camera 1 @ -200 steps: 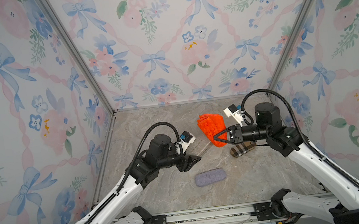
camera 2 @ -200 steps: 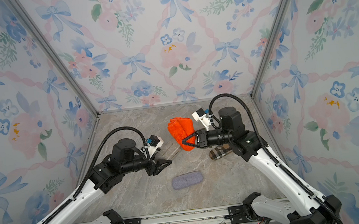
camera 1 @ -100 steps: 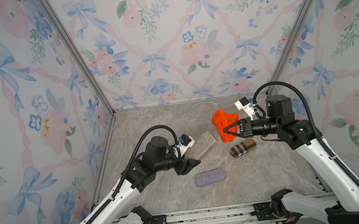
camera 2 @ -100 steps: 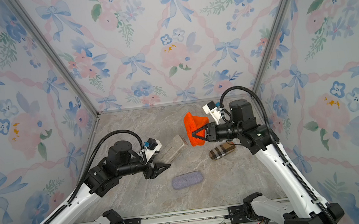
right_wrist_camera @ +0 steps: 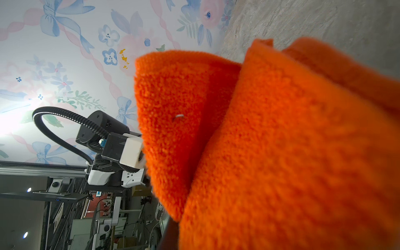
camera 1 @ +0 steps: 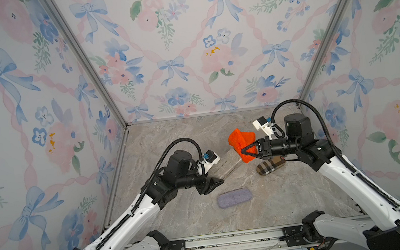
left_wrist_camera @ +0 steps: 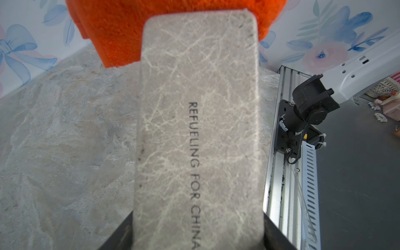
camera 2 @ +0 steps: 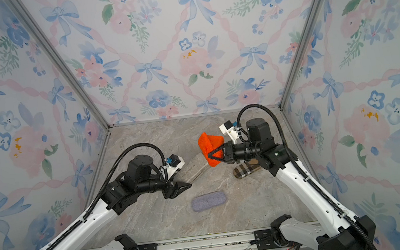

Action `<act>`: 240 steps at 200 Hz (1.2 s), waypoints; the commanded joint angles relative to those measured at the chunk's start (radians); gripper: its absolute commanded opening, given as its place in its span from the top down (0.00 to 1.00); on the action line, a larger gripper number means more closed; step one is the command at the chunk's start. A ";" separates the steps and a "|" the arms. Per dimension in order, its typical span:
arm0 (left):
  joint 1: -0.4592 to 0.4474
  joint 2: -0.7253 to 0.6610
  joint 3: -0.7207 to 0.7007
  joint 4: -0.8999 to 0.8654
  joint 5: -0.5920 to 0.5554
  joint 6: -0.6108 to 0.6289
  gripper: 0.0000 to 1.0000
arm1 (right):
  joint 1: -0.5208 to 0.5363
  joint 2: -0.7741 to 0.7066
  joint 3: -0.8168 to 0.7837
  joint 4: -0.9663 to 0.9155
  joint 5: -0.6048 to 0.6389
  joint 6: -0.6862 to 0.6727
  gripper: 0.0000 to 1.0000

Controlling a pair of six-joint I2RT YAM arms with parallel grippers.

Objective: Wipe the eyeglass case
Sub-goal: Wipe the dirt from the eyeglass case.

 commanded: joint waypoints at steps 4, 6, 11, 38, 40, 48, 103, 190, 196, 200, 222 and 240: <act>-0.003 -0.011 0.057 0.080 0.028 0.026 0.81 | 0.034 0.000 -0.027 0.049 -0.057 0.036 1.00; -0.003 -0.011 0.059 0.080 0.033 0.025 0.80 | 0.033 0.001 -0.028 0.049 -0.057 0.035 1.00; -0.004 -0.013 0.061 0.080 0.046 0.025 0.81 | 0.030 0.004 -0.027 0.048 -0.060 0.032 1.00; -0.003 -0.031 0.055 0.082 0.075 0.021 0.81 | 0.016 0.049 -0.027 0.102 -0.076 0.044 1.00; -0.003 -0.032 0.054 0.080 0.074 0.020 0.81 | 0.016 0.052 -0.027 0.109 -0.078 0.046 1.00; -0.004 -0.042 0.048 0.084 0.073 0.017 0.80 | 0.015 0.068 -0.028 0.138 -0.084 0.059 1.00; -0.005 -0.040 0.021 0.087 0.043 -0.007 0.78 | 0.038 0.142 -0.016 0.240 -0.097 0.108 1.00; -0.003 -0.066 0.013 0.141 -0.092 -0.034 0.79 | 0.034 0.004 -0.145 0.182 -0.096 0.136 1.00; -0.004 -0.061 0.016 0.137 -0.069 -0.033 0.79 | 0.034 0.005 -0.134 0.184 -0.096 0.133 1.00; -0.004 -0.056 0.016 0.137 -0.056 -0.032 0.79 | 0.036 0.008 -0.125 0.184 -0.096 0.129 1.00; -0.004 -0.044 0.012 0.129 -0.013 -0.026 0.80 | 0.044 0.063 -0.078 0.209 -0.104 0.113 1.00; -0.005 -0.053 0.006 0.130 0.024 -0.025 0.81 | 0.055 0.128 -0.053 0.256 -0.120 0.115 1.00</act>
